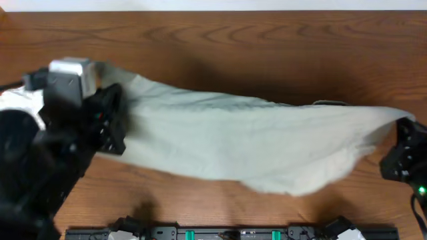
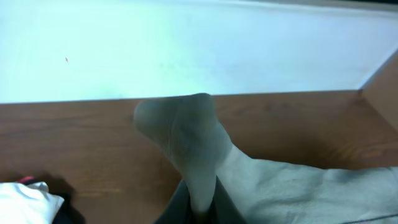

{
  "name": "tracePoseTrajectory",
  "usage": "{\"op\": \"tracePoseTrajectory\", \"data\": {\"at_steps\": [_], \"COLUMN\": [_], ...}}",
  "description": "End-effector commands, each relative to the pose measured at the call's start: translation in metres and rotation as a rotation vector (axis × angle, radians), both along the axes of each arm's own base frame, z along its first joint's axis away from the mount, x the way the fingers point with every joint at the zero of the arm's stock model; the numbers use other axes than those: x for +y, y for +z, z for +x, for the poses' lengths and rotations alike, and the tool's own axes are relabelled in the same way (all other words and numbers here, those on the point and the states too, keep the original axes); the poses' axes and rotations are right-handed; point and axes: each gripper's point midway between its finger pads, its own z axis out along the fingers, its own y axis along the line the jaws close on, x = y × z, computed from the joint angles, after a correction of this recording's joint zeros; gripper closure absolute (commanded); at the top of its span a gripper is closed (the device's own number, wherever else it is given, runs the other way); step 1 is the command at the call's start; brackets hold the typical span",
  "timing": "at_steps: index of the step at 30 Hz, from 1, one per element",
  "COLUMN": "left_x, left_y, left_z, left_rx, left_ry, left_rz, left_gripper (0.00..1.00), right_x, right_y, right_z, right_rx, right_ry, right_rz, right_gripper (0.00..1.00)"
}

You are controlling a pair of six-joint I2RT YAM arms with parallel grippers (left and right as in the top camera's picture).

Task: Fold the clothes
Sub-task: 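Lift the trousers with both grippers and lay them flat, stretched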

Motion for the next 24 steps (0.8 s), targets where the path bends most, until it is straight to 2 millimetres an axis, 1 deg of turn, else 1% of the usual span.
{"op": "tracePoseTrajectory", "data": {"at_steps": [1,3,6,10,12,14,15,17,19,21,23,24], "left_x": [0.003,0.0,-0.005,-0.014,-0.019,-0.026,-0.029,-0.03,-0.024,-0.016,-0.006,-0.002], "left_y": [-0.005,-0.012,-0.029,-0.059,-0.076,-0.091,-0.1,-0.11,-0.114,-0.109,-0.097,-0.086], "left_z": [0.014,0.024,0.048,0.092,0.119,0.148,0.169,0.204,0.244,0.275,0.292,0.296], "left_rx": [0.025,0.052,0.12,0.216,0.256,0.274,0.272,0.241,0.174,0.101,0.057,0.036], "left_ry": [0.028,0.028,0.028,0.027,0.027,0.027,0.029,0.042,0.084,0.112,0.137,0.143], "left_rz": [0.014,0.02,0.035,0.057,0.066,0.07,0.07,0.074,0.069,0.053,0.042,0.037], "left_gripper": [0.94,0.94,0.94,0.94,0.94,0.94,0.94,0.94,0.94,0.94,0.94,0.94], "right_x": [-0.005,-0.001,0.008,0.015,0.019,0.029,0.033,0.031,0.025,0.017,-0.001,-0.011], "right_y": [0.005,0.0,-0.013,-0.041,-0.064,-0.091,-0.108,-0.131,-0.152,-0.16,-0.15,-0.138], "right_z": [0.005,0.014,0.037,0.077,0.108,0.144,0.168,0.206,0.245,0.271,0.289,0.295], "right_rx": [-0.004,0.024,0.097,0.224,0.311,0.39,0.423,0.448,0.446,0.432,0.397,0.365], "right_ry": [-0.015,-0.015,-0.02,-0.064,-0.071,-0.022,0.005,0.023,0.041,0.053,0.023,0.002], "right_rz": [-0.064,-0.08,-0.125,-0.177,-0.189,-0.183,-0.177,-0.175,-0.161,-0.119,-0.087,-0.076], "right_gripper": [0.96,0.96,0.95,0.97,0.99,0.99,0.99,0.99,0.99,0.99,0.99,0.99]}}
